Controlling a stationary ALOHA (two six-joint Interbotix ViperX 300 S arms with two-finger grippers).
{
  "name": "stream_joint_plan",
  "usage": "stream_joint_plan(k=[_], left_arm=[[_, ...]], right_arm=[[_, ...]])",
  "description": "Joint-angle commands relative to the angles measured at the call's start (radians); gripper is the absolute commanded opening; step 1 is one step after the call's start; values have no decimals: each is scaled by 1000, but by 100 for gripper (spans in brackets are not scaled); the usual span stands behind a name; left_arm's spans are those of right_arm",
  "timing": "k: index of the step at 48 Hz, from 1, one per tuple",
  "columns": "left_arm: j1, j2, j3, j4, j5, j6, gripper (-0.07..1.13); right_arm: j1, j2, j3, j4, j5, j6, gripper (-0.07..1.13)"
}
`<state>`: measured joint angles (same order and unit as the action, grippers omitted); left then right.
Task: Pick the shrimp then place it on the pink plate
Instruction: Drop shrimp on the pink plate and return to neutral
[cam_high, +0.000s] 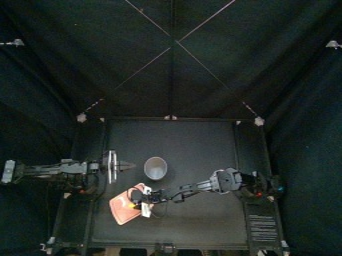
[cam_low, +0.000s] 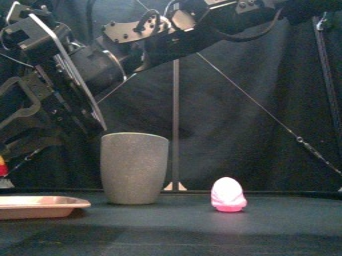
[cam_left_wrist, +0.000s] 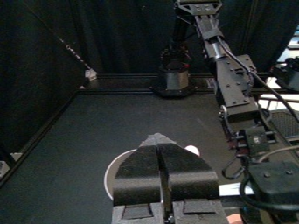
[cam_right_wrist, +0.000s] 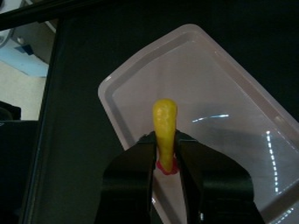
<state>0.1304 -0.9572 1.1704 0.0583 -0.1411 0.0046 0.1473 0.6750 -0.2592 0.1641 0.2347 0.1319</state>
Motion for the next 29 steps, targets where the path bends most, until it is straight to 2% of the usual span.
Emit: stream_joint_plan(k=[1,16,29], left_arm=[[-3,5,-18,3,-14,0,2],[-5,3,-17,3,-21,0,2],[-5,3,-14,3,-28,0,2]], right_arm=[[-5,-20,-49,-17,0,3,56],[-12,-15,-55,-32,-8,5,88],[-15,-49,-34,-64,-8,2,90]])
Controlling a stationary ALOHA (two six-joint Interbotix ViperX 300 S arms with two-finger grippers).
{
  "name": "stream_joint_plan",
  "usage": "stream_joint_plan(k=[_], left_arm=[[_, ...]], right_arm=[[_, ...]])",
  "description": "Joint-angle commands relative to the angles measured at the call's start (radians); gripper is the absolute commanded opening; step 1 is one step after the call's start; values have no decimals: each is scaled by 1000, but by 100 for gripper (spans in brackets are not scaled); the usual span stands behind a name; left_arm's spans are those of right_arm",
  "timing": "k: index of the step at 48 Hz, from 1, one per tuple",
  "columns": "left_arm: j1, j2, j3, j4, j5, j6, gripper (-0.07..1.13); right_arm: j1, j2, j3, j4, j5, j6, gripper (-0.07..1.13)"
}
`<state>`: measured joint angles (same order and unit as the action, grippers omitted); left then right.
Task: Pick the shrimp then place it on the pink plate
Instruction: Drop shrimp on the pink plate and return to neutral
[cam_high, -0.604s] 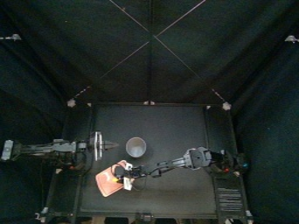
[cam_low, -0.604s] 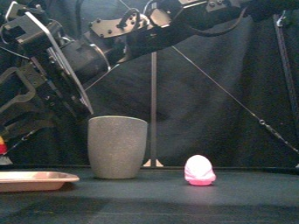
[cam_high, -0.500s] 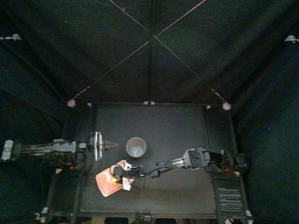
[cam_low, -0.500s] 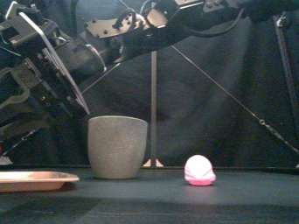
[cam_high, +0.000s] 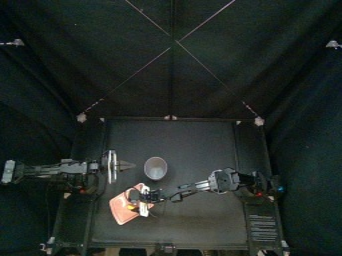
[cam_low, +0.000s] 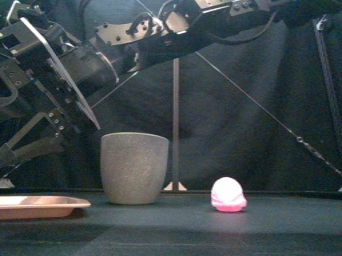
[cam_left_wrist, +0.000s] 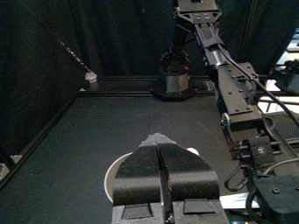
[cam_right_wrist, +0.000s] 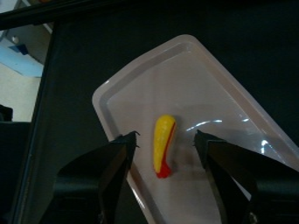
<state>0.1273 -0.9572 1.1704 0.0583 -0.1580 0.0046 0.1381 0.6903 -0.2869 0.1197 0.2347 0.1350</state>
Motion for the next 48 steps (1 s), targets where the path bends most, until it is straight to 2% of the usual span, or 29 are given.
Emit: stream_joint_plan(k=[1,12,40,48], left_arm=[[-2,3,-14,3,-11,0,2],[-2,3,-12,3,-11,0,2],[-2,2,-9,3,-11,0,2],[-2,3,-3,3,-9,0,2]], right_arm=[[-6,-72,0,-26,-9,-2,90],[2,-193,169,-48,-153,-2,90],[6,-577,816,-34,-838,-3,90],[2,-657,962,-15,-954,-3,90]])
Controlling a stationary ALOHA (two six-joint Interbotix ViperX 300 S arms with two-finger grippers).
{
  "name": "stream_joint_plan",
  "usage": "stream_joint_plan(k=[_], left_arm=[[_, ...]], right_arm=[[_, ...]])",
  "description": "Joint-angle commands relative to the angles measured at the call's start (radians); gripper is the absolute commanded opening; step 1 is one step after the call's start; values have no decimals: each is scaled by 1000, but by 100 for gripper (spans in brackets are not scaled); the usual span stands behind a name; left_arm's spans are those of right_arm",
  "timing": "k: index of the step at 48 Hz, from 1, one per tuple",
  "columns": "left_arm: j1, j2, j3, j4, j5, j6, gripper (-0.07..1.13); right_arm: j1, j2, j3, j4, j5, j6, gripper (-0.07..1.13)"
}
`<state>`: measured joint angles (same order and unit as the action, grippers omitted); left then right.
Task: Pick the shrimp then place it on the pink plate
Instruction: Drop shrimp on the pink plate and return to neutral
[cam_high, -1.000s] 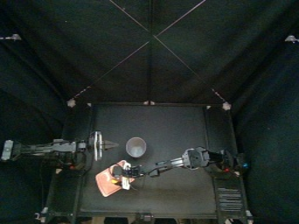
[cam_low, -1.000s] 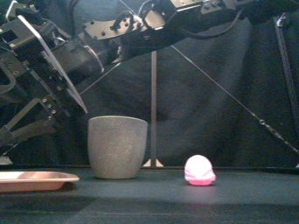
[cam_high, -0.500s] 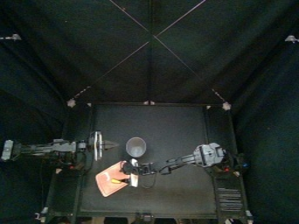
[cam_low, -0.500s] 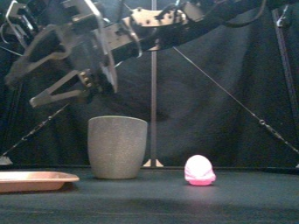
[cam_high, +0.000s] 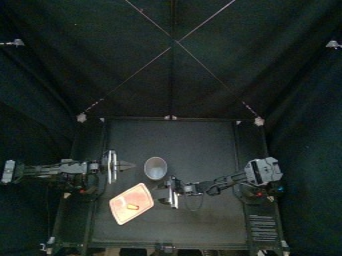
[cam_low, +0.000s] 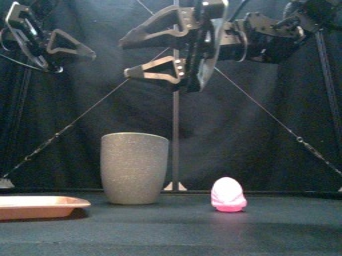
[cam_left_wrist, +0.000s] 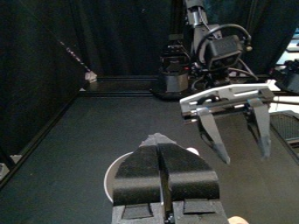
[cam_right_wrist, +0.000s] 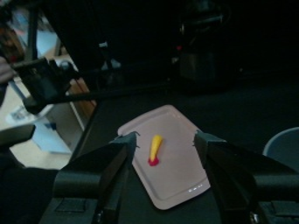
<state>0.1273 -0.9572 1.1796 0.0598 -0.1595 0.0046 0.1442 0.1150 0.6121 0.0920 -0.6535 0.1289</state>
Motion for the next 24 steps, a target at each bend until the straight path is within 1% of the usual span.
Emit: stream_joint_plan(k=[1,12,24], left_arm=[[-2,2,-12,2,-9,0,2],[-2,2,-11,2,-8,0,2],[-2,3,-9,2,-8,0,2]], right_arm=[[-6,-91,80,17,-78,3,90],[-18,-201,238,86,-132,-3,90],[-41,-296,328,81,-132,-8,90]])
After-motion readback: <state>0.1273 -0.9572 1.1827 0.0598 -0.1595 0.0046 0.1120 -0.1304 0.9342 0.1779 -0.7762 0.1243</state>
